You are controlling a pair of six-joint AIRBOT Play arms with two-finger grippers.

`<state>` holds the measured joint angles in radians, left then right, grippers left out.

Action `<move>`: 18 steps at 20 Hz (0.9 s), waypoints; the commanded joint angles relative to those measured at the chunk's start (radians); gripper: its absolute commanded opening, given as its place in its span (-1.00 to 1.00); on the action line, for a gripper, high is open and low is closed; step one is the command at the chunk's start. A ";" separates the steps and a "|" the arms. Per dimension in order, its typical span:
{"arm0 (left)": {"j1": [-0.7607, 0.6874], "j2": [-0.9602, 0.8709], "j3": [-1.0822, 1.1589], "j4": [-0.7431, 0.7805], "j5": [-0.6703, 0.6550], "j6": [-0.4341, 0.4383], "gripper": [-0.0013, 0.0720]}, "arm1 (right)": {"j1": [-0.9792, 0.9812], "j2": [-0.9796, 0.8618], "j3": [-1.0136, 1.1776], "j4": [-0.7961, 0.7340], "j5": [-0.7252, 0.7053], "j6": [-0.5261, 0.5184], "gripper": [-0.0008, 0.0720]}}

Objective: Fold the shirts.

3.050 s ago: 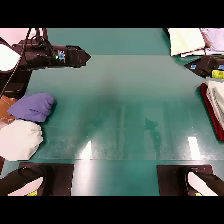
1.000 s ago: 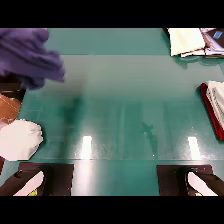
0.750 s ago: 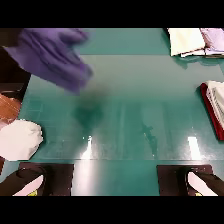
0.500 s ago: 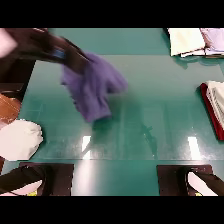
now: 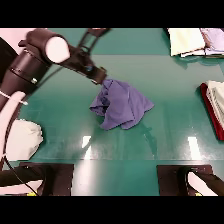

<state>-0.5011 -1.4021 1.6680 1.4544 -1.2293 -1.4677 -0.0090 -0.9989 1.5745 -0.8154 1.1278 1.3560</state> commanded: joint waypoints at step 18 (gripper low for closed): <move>0.225 -0.125 -0.568 -0.537 0.306 0.062 -0.61 | -0.001 -0.001 0.000 -0.001 0.053 0.000 -0.93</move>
<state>-0.2714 -1.5158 1.0924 0.9356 -0.9321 -1.4155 -0.0090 -0.9989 1.5745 -0.8154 1.1572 1.3560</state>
